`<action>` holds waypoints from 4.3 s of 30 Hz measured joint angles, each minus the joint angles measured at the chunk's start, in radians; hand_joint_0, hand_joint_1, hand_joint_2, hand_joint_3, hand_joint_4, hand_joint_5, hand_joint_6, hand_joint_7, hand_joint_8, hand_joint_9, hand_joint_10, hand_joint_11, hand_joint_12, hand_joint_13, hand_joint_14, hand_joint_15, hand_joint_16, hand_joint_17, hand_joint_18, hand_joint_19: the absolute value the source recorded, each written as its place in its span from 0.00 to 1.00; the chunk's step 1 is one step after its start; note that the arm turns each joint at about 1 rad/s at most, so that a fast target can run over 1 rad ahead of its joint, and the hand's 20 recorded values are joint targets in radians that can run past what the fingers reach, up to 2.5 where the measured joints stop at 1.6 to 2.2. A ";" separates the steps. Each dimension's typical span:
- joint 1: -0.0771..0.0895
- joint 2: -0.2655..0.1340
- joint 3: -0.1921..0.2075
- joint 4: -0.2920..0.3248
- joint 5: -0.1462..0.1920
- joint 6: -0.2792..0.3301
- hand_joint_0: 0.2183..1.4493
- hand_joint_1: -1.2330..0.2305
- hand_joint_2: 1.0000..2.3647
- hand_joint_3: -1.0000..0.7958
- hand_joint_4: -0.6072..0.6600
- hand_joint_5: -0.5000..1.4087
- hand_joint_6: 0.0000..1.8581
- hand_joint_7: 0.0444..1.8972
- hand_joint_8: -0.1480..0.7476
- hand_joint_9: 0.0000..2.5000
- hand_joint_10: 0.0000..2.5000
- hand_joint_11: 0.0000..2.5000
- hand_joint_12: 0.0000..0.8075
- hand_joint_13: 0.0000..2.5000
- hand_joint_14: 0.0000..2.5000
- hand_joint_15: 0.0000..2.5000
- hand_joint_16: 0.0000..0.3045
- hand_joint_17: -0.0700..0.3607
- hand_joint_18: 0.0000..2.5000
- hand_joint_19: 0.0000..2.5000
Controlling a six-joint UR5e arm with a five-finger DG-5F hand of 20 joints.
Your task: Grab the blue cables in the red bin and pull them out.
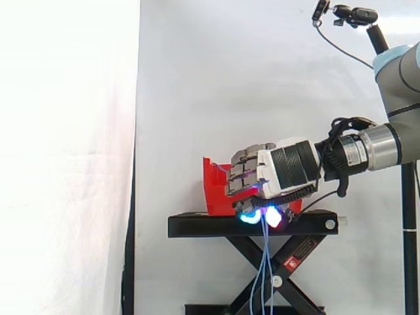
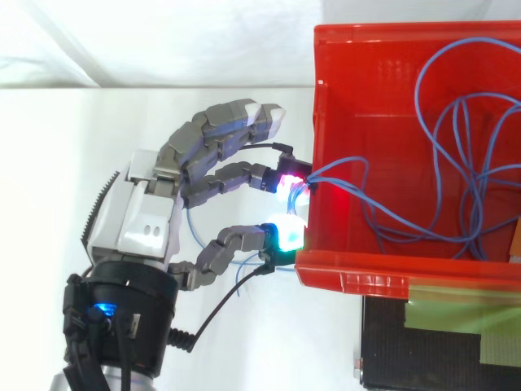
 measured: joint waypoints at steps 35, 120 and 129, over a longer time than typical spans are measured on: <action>0.003 -0.001 -0.003 0.000 0.001 0.000 0.49 0.18 0.00 0.00 0.47 0.76 0.00 0.43 0.37 0.29 0.01 0.18 0.37 0.29 0.01 0.19 0.14 0.39 0.22 0.23; 0.011 0.000 -0.033 0.065 0.003 0.140 0.53 0.27 0.00 0.00 0.46 0.76 0.17 0.37 0.36 0.30 0.01 0.18 0.35 0.31 0.01 0.19 0.13 0.37 0.23 0.23; 0.015 0.001 -0.032 0.063 0.002 0.141 0.55 0.28 0.00 0.00 0.47 0.75 0.20 0.36 0.36 0.31 0.01 0.17 0.36 0.31 0.01 0.19 0.13 0.37 0.24 0.23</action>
